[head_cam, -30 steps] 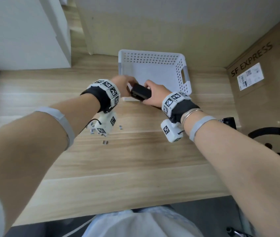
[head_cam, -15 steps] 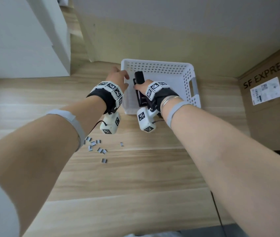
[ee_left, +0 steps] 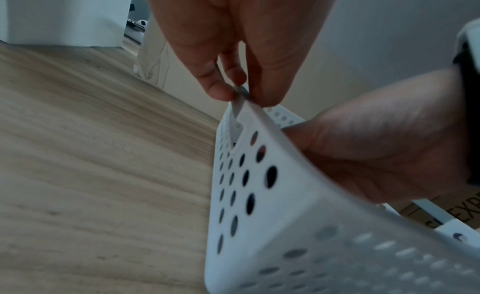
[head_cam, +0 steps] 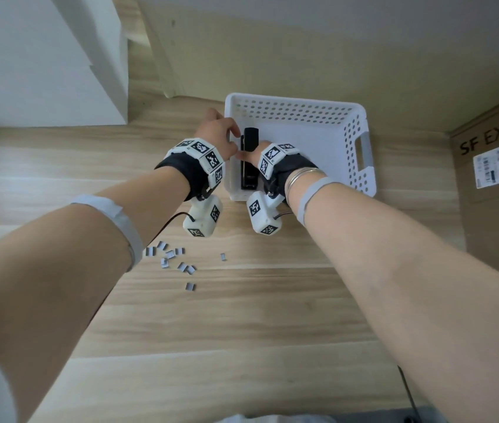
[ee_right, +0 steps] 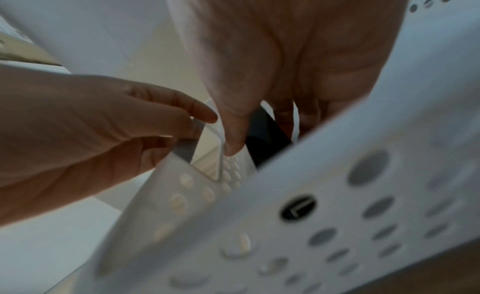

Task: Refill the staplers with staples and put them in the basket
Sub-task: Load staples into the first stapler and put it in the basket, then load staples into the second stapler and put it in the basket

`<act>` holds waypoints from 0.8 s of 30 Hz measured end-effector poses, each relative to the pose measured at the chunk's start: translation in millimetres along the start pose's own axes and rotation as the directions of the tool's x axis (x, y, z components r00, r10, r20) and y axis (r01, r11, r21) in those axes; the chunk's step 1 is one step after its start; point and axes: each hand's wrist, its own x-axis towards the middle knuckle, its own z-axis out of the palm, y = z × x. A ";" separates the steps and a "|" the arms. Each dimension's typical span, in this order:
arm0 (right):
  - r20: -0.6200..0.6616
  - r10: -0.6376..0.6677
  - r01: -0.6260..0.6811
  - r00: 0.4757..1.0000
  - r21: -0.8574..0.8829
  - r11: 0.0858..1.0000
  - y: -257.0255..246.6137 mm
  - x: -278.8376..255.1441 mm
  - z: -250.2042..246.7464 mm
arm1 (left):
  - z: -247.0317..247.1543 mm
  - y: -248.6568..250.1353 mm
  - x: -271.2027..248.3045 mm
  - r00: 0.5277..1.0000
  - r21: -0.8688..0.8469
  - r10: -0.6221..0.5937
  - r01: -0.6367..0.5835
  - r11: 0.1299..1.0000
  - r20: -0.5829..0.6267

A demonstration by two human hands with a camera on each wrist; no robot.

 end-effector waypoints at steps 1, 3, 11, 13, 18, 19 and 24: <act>-0.008 -0.003 0.003 1.000 0.074 0.997 1.4 -2.5 -0.8 | 0.6 2.3 -0.4 1.000 0.013 -0.007 0.008 1.000 -0.010; -0.025 0.031 -0.027 0.999 0.134 0.991 4.4 -11.5 -7.5 | 0.9 9.2 -3.0 0.999 0.060 -0.026 0.028 0.998 -0.033; -0.228 0.134 -0.099 0.964 0.158 0.982 47.4 -52.9 -18.0 | 15.4 46.9 -38.4 0.998 0.135 0.052 -0.055 0.989 0.021; -0.267 0.176 -0.130 0.948 0.181 0.975 63.9 -65.6 -12.5 | 24.8 59.7 -54.1 0.997 0.124 0.069 -0.075 0.989 0.046; -0.437 0.291 -0.209 0.851 0.227 0.951 123.8 -100.3 -0.4 | 61.6 90.0 -93.5 0.980 0.127 0.139 -0.157 0.979 0.140; -0.483 0.306 -0.217 0.820 0.233 0.948 137.0 -107.8 0.8 | 69.7 95.3 -99.8 0.975 0.125 0.157 -0.177 0.976 0.159; -0.480 0.435 -0.351 0.762 0.258 0.900 203.2 -141.2 11.6 | 106.2 114.2 -122.8 0.944 0.125 0.202 -0.240 0.963 0.259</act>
